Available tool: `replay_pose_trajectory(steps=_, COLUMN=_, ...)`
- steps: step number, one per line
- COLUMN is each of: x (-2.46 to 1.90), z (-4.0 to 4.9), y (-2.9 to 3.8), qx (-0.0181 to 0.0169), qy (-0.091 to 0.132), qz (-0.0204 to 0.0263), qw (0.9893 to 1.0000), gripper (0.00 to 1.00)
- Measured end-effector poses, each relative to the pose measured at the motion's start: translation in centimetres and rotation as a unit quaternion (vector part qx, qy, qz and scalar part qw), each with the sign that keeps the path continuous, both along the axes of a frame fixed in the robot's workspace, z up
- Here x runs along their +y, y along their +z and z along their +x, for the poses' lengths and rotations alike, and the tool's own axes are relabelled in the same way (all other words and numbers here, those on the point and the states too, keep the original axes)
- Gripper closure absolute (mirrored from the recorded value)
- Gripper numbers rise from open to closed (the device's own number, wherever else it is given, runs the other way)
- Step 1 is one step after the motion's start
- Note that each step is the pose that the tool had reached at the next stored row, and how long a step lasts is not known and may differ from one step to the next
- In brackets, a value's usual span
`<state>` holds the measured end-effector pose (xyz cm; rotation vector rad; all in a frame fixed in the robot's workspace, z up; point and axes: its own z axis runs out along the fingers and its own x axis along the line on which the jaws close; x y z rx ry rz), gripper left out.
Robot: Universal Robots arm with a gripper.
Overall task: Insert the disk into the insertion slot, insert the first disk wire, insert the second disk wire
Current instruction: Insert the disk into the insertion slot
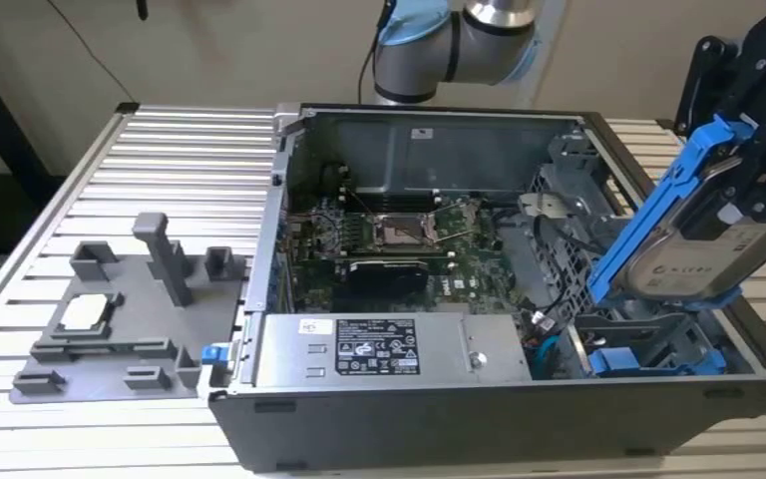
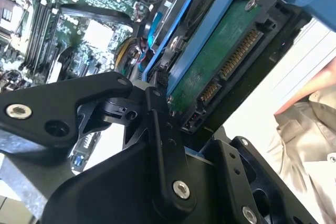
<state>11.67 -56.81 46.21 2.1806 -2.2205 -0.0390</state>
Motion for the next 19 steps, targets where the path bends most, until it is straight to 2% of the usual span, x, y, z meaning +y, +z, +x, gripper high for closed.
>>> replay_pose_trajectory(steps=19, x=-0.01, z=0.49, y=-1.82, qx=0.0, qy=0.0, qz=0.0, qw=1.0, gripper=0.67)
